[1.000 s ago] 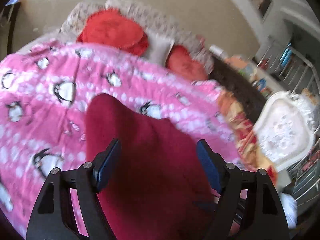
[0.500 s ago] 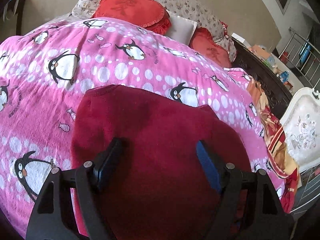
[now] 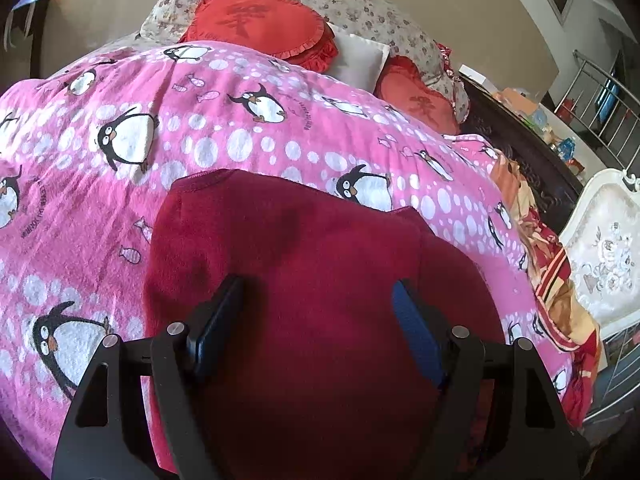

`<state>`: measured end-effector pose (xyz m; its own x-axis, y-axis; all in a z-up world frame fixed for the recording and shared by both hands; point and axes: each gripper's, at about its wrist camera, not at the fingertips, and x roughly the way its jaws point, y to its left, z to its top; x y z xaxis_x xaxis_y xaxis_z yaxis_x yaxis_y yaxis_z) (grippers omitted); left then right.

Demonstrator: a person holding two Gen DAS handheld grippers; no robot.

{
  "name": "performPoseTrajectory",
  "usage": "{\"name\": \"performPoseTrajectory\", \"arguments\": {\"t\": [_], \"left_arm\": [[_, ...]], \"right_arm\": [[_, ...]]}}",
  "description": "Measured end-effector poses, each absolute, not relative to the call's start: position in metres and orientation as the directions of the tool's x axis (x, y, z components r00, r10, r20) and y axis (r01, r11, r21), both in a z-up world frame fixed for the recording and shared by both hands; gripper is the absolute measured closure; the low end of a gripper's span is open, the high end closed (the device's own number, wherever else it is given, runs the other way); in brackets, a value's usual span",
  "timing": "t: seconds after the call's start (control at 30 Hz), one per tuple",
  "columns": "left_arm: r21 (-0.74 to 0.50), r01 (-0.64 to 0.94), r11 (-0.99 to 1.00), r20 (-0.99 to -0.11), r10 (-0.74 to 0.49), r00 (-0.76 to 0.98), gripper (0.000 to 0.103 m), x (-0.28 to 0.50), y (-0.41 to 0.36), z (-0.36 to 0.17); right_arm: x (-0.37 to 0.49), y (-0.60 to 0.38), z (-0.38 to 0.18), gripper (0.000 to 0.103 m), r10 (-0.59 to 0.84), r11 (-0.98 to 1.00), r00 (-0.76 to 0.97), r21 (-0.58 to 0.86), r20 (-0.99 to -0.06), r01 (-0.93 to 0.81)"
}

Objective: Fold small clothes

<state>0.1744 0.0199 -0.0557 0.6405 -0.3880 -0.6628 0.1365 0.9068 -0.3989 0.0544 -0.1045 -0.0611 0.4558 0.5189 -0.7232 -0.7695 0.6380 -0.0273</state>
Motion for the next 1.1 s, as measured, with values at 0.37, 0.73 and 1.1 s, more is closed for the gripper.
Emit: {"name": "performPoseTrajectory", "arguments": {"t": [0.37,0.73,1.1], "left_arm": [[-0.422,0.149,0.894,-0.654,-0.414,0.633,0.025,0.174,0.023,-0.056],[-0.414,0.146,0.898,-0.677,-0.412,0.610,0.022,0.177,0.020,-0.055],[-0.407,0.127,0.905,-0.676,-0.392,0.624,0.022,0.175,0.018,-0.054]], "right_arm": [[0.021,-0.075,-0.065,0.000,0.330,0.607,0.494,-0.220,-0.804,-0.764],[-0.012,-0.143,-0.073,0.000,0.356,0.789,0.401,0.042,-0.844,-0.613],[-0.007,-0.134,-0.079,0.000,0.336,0.794,0.423,0.013,-0.842,-0.607]]}}
